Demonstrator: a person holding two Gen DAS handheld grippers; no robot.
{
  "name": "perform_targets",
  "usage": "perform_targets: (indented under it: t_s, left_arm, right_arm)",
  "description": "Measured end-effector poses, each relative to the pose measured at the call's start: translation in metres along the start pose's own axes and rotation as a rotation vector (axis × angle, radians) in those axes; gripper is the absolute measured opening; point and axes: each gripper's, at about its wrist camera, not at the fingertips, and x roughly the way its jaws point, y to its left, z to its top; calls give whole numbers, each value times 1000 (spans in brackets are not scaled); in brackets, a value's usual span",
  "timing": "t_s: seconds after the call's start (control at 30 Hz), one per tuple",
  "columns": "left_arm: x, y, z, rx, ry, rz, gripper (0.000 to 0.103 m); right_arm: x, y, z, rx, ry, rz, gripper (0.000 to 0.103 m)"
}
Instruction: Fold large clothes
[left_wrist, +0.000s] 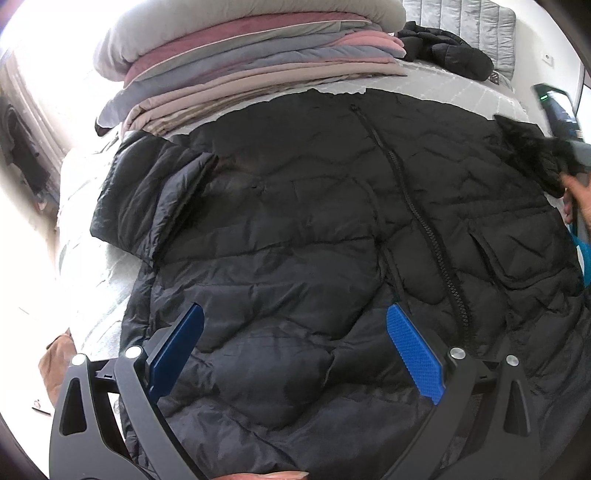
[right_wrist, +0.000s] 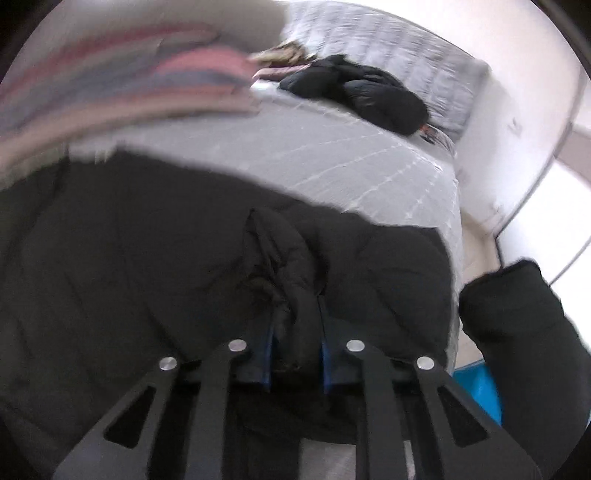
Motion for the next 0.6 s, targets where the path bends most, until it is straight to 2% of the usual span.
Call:
perform_targets:
  t_s: [0.03, 0.17, 0.23, 0.33, 0.43, 0.5, 0.53, 0.6]
  left_arm:
    - [0, -1, 0, -1, -1, -4, 96]
    - [1, -7, 0, 10, -4, -4, 96]
    - [1, -7, -2, 10, -4, -3, 96]
    - [0, -5, -1, 2, -7, 0, 96]
    - [-1, 0, 0, -21, -7, -14, 96]
    - [0, 4, 0, -42, 7, -36, 96]
    - [1, 7, -1, -64, 25, -61, 95]
    - [2, 10, -3, -89, 42, -82, 95]
  right_arm:
    - [-8, -11, 2, 39, -14, 21, 19]
    - [-65, -96, 9, 316, -136, 108, 19]
    - [-88, -146, 8, 417, -177, 93, 19]
    - [-107, -221, -2, 561, -187, 39, 19]
    - [-111, -309, -43, 760, -105, -68, 20]
    - [-120, -344, -75, 873, -80, -108, 29]
    - [-132, -357, -92, 924, -94, -121, 30]
    - [-153, -362, -111, 947, -120, -118, 45]
